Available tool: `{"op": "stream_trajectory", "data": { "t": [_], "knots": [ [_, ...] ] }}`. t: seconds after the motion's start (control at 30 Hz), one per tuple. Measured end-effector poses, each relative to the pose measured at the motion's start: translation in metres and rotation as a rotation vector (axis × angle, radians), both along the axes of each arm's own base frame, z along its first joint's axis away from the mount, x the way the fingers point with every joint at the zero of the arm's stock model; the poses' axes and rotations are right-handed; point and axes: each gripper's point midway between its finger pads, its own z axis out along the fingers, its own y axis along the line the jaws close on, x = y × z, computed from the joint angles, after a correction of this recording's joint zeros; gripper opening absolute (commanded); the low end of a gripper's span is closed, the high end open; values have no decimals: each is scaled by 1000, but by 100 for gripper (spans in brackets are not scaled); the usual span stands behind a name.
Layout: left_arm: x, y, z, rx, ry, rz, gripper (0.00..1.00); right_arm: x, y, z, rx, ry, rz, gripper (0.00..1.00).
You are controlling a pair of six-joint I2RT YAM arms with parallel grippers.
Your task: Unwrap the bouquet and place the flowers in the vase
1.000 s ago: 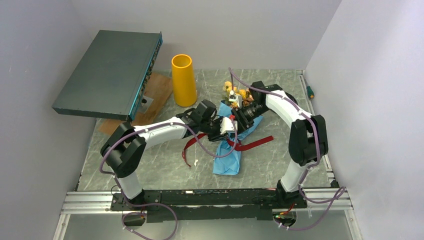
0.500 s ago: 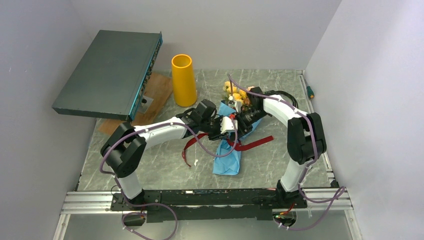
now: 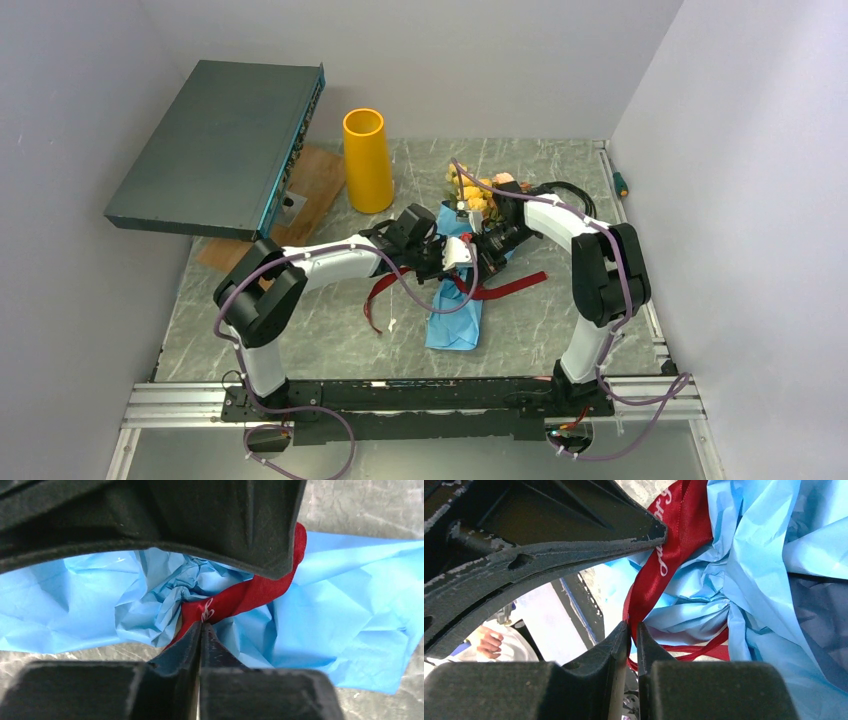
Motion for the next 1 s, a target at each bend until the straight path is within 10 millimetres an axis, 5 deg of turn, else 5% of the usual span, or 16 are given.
{"op": "stream_trajectory", "data": {
  "t": [0.27, 0.6, 0.73, 0.87, 1.0],
  "knots": [
    [5, 6, -3, 14, 12, 46, 0, -2, -8, -3, -24, -19, 27, 13],
    [31, 44, -16, 36, 61, 207, 0, -9, -43, -12, -72, 1, -19, 12],
    [33, 44, -11, 15, 66, 222, 1, -8, -52, -13, -79, 3, -35, 23],
    [30, 38, 5, -34, 61, 205, 27, -9, -51, -8, -64, 10, -33, 47],
    [25, 29, 23, -82, 38, 167, 38, -2, -42, 9, -18, -9, -38, 50]
  ]
}}
